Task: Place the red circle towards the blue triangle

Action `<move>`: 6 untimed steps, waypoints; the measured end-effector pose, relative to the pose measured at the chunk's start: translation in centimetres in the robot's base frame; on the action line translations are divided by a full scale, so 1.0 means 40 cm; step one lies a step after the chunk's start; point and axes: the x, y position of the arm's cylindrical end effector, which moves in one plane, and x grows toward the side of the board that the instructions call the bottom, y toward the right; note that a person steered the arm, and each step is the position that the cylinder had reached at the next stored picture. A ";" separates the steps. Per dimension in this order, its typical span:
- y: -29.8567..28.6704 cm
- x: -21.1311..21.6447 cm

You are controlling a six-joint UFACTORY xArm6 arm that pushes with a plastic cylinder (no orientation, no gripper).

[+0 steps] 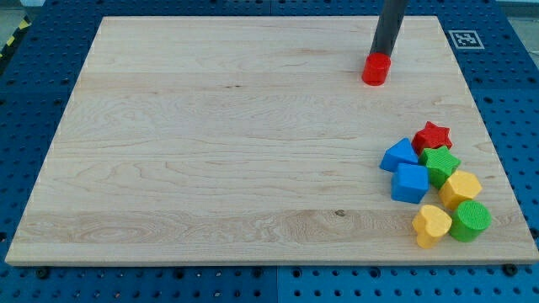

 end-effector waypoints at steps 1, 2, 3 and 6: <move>-0.001 0.003; -0.037 0.031; -0.075 0.038; -0.075 0.130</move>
